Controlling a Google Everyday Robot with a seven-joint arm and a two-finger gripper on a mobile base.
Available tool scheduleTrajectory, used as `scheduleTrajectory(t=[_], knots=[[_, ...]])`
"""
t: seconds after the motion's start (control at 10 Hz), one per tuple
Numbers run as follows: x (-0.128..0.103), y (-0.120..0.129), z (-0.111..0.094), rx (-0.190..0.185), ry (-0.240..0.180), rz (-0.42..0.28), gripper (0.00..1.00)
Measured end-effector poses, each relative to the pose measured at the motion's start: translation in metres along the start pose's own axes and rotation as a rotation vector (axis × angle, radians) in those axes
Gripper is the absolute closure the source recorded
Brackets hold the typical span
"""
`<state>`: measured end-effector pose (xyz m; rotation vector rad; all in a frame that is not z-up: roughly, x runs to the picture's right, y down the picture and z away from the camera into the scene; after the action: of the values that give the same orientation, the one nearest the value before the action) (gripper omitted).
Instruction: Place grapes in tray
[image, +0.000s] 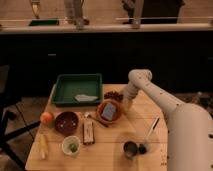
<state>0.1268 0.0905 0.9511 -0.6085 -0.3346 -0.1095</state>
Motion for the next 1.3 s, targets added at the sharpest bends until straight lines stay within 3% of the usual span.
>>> scheduleTrajectory(t=[0.1,0.2,0.5,0.6,0.9,1.3], knots=[[0.000,0.000,-0.001,0.010,0.016,0.002,0.20],[-0.001,-0.002,-0.008,0.039,0.066,0.019,0.20],[0.004,-0.004,-0.013,0.074,0.103,0.049,0.20],[0.010,-0.006,-0.016,0.101,0.114,0.070,0.20],[0.023,-0.013,-0.022,0.149,0.125,0.110,0.20],[0.036,-0.026,-0.019,0.156,0.105,0.149,0.20]])
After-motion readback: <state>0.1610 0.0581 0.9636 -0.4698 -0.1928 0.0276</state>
